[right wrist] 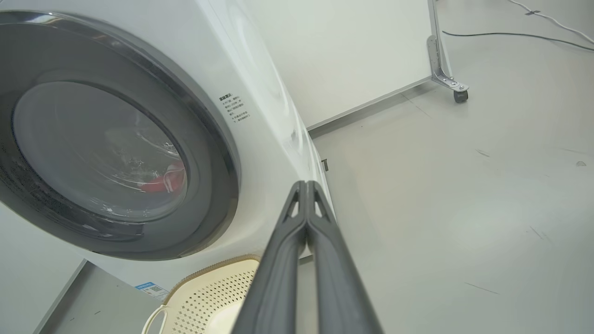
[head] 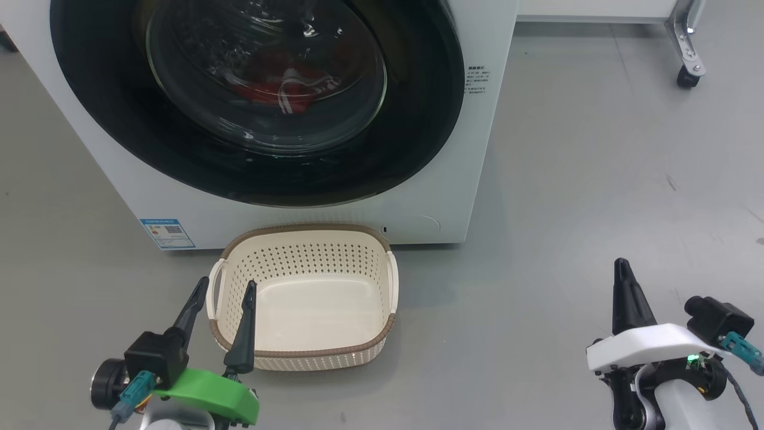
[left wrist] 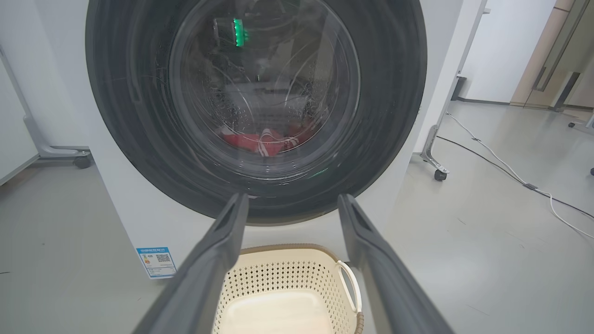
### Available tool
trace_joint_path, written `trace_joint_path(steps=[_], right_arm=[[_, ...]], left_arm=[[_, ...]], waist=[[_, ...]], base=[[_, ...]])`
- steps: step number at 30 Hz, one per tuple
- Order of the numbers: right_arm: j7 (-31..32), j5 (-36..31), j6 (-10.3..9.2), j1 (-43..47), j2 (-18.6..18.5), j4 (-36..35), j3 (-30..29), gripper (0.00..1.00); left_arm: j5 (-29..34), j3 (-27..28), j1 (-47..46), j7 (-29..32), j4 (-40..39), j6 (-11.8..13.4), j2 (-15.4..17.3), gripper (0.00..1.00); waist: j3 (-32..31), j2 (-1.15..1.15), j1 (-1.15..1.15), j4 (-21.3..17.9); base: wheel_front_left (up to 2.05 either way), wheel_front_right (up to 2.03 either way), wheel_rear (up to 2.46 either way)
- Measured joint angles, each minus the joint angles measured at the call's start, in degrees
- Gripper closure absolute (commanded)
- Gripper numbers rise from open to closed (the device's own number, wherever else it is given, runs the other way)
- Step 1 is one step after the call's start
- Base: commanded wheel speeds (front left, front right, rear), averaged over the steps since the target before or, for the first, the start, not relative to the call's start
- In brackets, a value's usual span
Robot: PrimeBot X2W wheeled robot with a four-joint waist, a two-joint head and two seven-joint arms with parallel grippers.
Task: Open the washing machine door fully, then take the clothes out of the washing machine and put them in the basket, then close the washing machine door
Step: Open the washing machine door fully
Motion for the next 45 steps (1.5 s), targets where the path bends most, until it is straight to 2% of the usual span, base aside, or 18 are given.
trace_joint_path(steps=[7,18,24,28,34,42,45], right_arm=[[2.8,12.7,0.48,-4.2,0.6,0.0,-3.7,1.00],[12.0,34.7,0.67,-14.3,0.7,-1.6,-9.3,1.00],[16.9,42.3,0.67,-21.2,0.6,-1.8,-11.6,1.00],[20.0,45.5,0.67,-26.6,0.4,-1.8,-12.4,1.00],[23.1,45.8,0.54,-33.8,-2.4,-0.2,-12.7,1.00],[27.1,46.3,0.29,-42.1,-4.0,2.9,-11.2,1.00],[28.9,46.8,-0.64,-44.5,-4.1,4.6,-10.3,1.00]], left_arm=[[1.0,-0.2,-1.6,0.0,-1.8,0.0,-0.1,0.00],[3.2,-1.8,-6.8,-0.2,-4.3,0.0,-0.5,0.00],[3.5,-1.8,-9.4,-0.2,-5.3,0.0,-1.6,0.00],[3.5,-1.8,-10.5,-0.2,-5.2,-0.1,-2.1,0.00],[3.5,-1.8,-12.2,-0.2,-5.1,-0.1,-3.1,0.00],[3.7,-1.9,-14.2,-0.2,-4.5,-0.3,-3.8,0.00],[4.1,-2.1,-14.9,-0.2,-4.1,-0.6,-4.1,0.00]], waist=[[3.3,0.00,0.00,0.4],[10.0,0.00,0.00,1.7],[13.8,0.00,0.00,3.0],[16.1,0.00,0.00,3.9],[19.1,0.00,0.00,5.3],[21.9,0.00,0.00,7.3],[22.4,0.00,0.00,8.0]], base=[[0.00,0.00,0.00],[0.00,0.00,0.00],[0.00,0.00,0.00],[0.00,0.00,0.00],[0.00,0.00,0.00],[0.00,0.00,0.00],[0.00,0.00,0.00]])
